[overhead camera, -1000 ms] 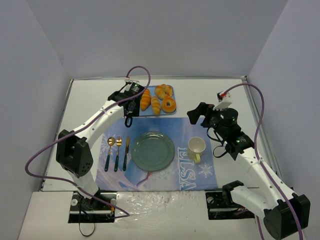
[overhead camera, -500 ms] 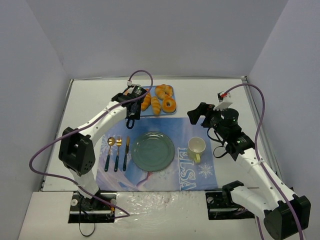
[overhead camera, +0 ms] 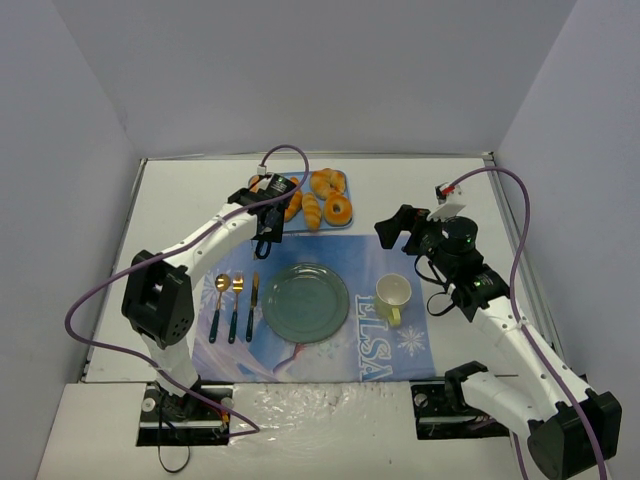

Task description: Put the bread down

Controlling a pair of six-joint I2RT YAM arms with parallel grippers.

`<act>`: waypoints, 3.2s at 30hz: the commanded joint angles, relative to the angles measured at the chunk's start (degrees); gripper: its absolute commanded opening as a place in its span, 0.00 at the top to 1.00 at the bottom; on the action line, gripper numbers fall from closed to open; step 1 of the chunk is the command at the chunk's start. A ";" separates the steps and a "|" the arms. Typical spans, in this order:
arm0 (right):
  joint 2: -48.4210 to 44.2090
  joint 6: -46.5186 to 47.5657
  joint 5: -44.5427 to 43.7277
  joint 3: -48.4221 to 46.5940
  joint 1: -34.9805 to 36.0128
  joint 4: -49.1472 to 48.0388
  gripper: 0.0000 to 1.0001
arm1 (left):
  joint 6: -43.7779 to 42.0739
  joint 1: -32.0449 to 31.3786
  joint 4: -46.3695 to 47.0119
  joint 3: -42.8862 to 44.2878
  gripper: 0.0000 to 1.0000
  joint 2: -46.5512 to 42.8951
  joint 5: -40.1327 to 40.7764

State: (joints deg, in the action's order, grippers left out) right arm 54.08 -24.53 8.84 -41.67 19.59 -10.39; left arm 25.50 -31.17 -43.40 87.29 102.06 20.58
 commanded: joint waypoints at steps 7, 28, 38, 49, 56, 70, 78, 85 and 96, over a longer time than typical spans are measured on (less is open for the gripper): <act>-1.29 0.36 -0.23 -0.55 0.36 -3.23 0.00 | -0.71 -0.79 0.98 0.84 0.55 -3.53 1.28; -1.38 0.45 -0.32 -0.54 0.36 -3.18 0.00 | -0.45 -1.14 0.60 0.75 0.55 -2.08 0.66; -1.28 0.46 -0.34 -0.69 0.36 -3.04 0.00 | -0.16 -1.17 0.88 0.15 0.56 -1.52 -0.51; -1.00 0.63 -0.49 -0.96 0.36 -3.05 0.00 | 0.17 -1.60 0.10 0.59 0.77 -2.62 -0.74; -0.54 0.54 -0.52 -0.85 0.33 -3.19 0.00 | 0.36 -3.29 -2.80 2.87 0.80 -8.45 2.85; 0.05 0.24 -1.10 0.27 0.36 -4.58 0.00 | -1.71 -12.43 -8.80 -6.05 0.80 -21.50 -0.75; 1.04 0.28 -1.90 -0.35 0.27 -5.08 0.00 | 0.54 -18.87 -6.13 -16.52 0.80 -31.99 -8.77; 2.46 0.07 -2.07 -0.55 0.32 -5.60 0.00 | 2.01 -21.56 -2.90 -22.46 0.79 -35.62 -13.54; 2.96 0.63 -2.40 -0.87 0.36 -5.19 0.00 | 4.06 -29.88 1.92 -23.74 0.75 -29.18 -13.90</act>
State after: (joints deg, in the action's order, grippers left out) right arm 56.77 -24.37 7.74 -41.01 19.59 -10.54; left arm 27.87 -58.84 -45.52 61.23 71.69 5.90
